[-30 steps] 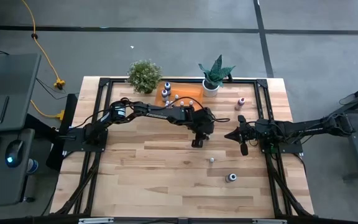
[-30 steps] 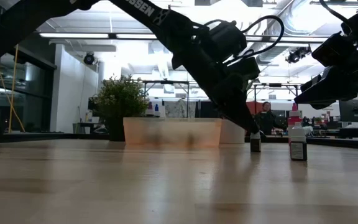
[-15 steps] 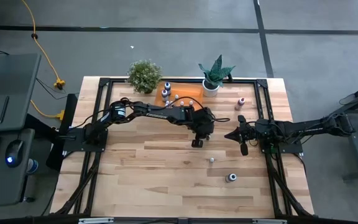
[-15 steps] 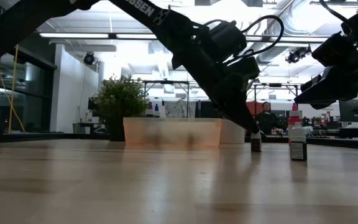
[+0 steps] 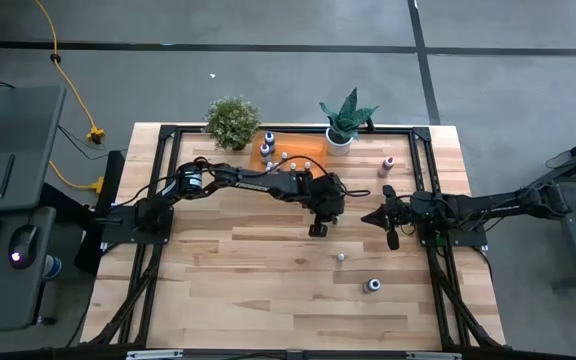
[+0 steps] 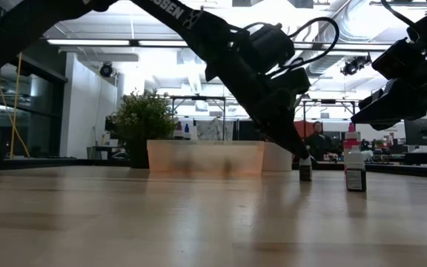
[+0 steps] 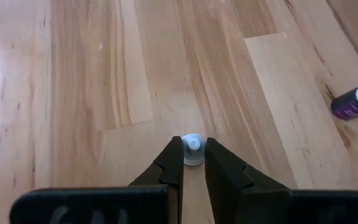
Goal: Pick & Place food coloring
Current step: Put the small black bottle into the bin
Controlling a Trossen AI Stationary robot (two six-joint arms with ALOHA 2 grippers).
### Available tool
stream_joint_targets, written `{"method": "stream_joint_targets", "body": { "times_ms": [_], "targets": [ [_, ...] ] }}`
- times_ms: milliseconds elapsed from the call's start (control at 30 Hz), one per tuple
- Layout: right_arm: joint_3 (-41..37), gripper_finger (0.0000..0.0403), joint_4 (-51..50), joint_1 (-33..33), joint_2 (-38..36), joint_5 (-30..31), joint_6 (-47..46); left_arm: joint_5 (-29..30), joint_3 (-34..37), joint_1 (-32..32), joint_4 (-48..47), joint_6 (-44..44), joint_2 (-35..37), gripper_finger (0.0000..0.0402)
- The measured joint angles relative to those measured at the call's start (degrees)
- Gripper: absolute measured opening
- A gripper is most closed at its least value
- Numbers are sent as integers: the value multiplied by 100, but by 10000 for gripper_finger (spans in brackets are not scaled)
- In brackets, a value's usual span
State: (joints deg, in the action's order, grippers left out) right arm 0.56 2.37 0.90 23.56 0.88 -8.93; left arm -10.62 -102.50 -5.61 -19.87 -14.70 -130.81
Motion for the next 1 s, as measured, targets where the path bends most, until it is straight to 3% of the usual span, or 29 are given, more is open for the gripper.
{"method": "stream_joint_targets", "body": {
  "times_ms": [333,533,733,1000],
  "targets": [
    [0,0,0,-1,-1,-1,0,200,2,-4,-488,145,574,35],
    [0,0,0,0,-1,-1,0,667,-2,-4,-1369,1464,1055,35],
    [0,0,0,-1,-1,-1,0,779,-2,-44,-2061,2742,1319,35],
    [0,0,0,-1,-1,-1,0,1038,2,-113,-2568,3001,1758,35]
  ]
}}
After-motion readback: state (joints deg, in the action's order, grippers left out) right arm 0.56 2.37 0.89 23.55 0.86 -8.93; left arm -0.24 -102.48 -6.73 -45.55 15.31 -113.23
